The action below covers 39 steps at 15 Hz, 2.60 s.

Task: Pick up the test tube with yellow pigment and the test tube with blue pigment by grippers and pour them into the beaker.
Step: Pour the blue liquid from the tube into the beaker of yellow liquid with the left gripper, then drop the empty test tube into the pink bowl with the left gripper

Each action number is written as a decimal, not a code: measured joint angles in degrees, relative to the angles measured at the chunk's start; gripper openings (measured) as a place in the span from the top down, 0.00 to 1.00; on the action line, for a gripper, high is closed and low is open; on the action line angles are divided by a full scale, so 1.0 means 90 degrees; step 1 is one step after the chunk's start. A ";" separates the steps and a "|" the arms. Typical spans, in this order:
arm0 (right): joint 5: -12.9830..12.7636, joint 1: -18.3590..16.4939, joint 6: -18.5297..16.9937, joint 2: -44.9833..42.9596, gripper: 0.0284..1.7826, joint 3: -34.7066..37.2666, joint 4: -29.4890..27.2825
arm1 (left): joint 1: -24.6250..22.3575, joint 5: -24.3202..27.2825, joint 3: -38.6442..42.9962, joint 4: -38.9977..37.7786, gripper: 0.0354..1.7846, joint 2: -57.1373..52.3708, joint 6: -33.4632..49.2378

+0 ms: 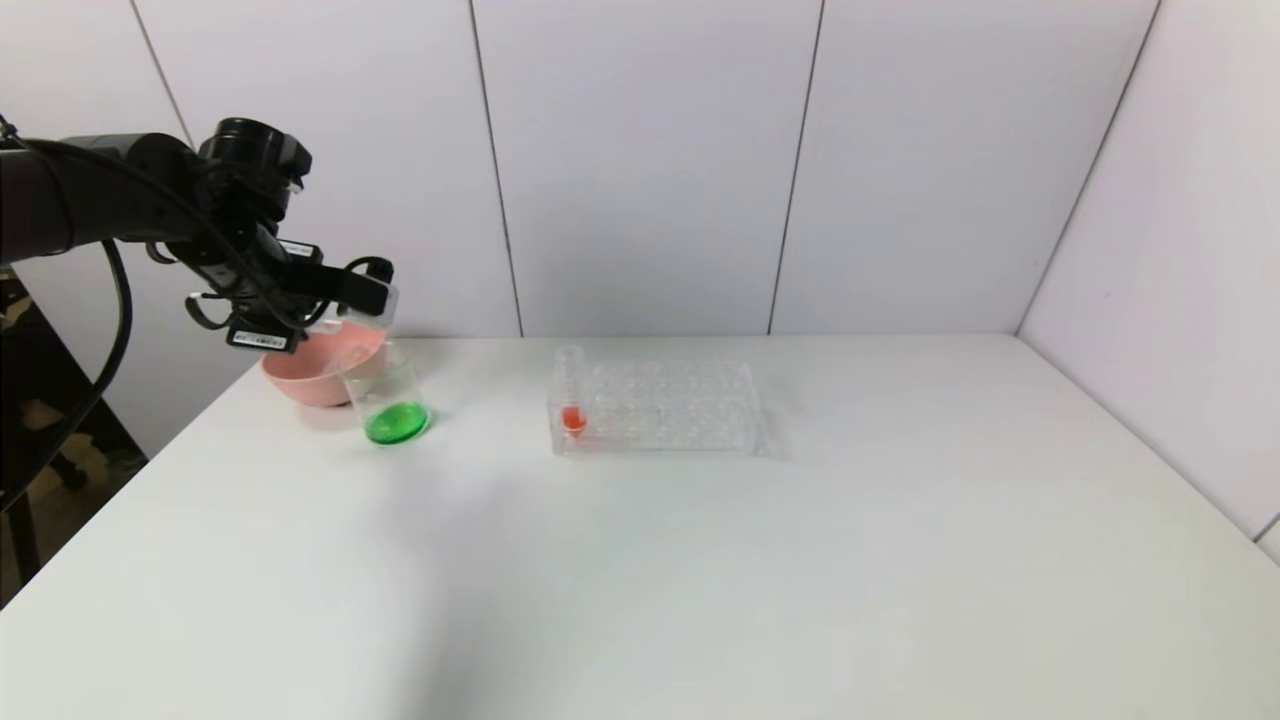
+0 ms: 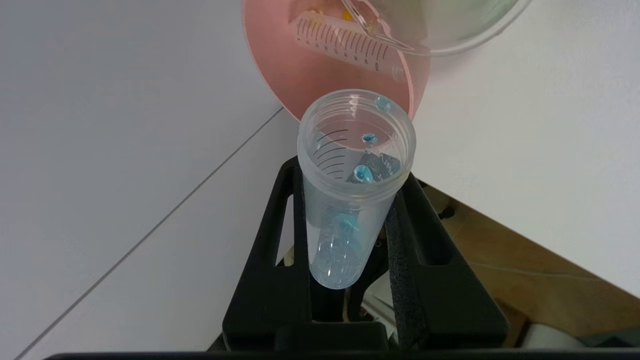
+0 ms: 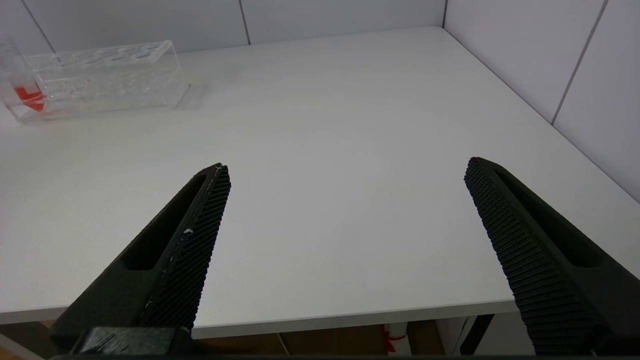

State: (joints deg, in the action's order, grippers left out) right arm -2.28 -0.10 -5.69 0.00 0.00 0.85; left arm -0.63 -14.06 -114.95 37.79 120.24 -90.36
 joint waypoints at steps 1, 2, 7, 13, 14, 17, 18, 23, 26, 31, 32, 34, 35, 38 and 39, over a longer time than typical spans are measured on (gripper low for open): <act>0.0000 0.0000 0.0000 0.0000 0.04 0.0000 -0.0001 | -0.0027 0.0202 0.0000 -0.0053 0.76 -0.0056 0.0427; 0.0000 0.0000 0.0003 0.0000 0.04 0.0000 0.0000 | -0.0073 0.0423 0.0000 -0.0135 0.76 -0.0121 0.0983; 0.0000 0.0000 0.0000 0.0000 0.04 0.0000 0.0000 | -0.0811 0.1582 0.0092 -0.1746 0.76 -0.0454 0.4188; 0.0003 0.0000 0.0003 0.0000 0.04 0.0000 0.0000 | -0.1103 0.1772 0.0806 -0.3817 0.76 -0.0473 0.7768; 0.0000 0.0000 0.0003 0.0000 0.04 0.0000 0.0000 | -0.1101 0.1784 0.1044 -0.3939 0.76 -0.0454 0.8407; 0.0000 0.0000 0.0000 0.0000 0.04 0.0000 -0.0001 | -0.1099 0.1807 0.1384 -0.4437 0.76 -0.0307 0.9369; 0.0000 0.0000 0.0000 0.0000 0.04 0.0000 0.0000 | -0.1105 0.1815 0.1407 -0.4683 0.76 -0.0242 0.9471; 0.0000 0.0003 0.0000 0.0000 0.04 0.0000 0.0000 | -0.1066 0.1867 0.1440 -0.5807 0.76 0.0129 1.0250; 0.0000 0.0000 0.0000 0.0000 0.04 0.0000 0.0000 | -0.1099 0.1858 0.1406 -0.5880 0.76 0.0401 1.0271; 0.0003 0.0000 0.0000 0.0000 0.04 0.0000 0.0000 | -0.1178 0.1904 0.1434 -0.5887 0.76 0.0759 1.0274; 0.0000 0.0000 0.0003 0.0000 0.04 0.0000 0.0000 | -0.1161 0.1929 0.1437 -0.5887 0.76 0.0805 1.0281; 0.0000 0.0000 0.0000 0.0000 0.04 0.0000 -0.0001 | -0.1161 0.1926 0.1415 -0.5887 0.74 0.0882 1.0278; 0.0000 0.0000 0.0000 0.0000 0.04 0.0000 0.0000 | -0.1166 0.1929 0.1403 -0.5887 0.72 0.0903 1.0247; 0.0000 0.0000 0.0003 0.0000 0.04 0.0000 0.0000 | -0.1149 0.1925 0.1395 -0.5969 0.55 0.0918 1.0220; 0.0000 0.0000 0.0000 0.0000 0.04 0.0000 0.0000 | -0.1154 0.1922 0.1403 -0.6026 0.46 0.0918 1.0222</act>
State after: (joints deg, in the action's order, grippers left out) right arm -2.28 -0.10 -5.69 0.00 0.00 0.85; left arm -11.02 3.24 -102.32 -16.45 128.50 1.65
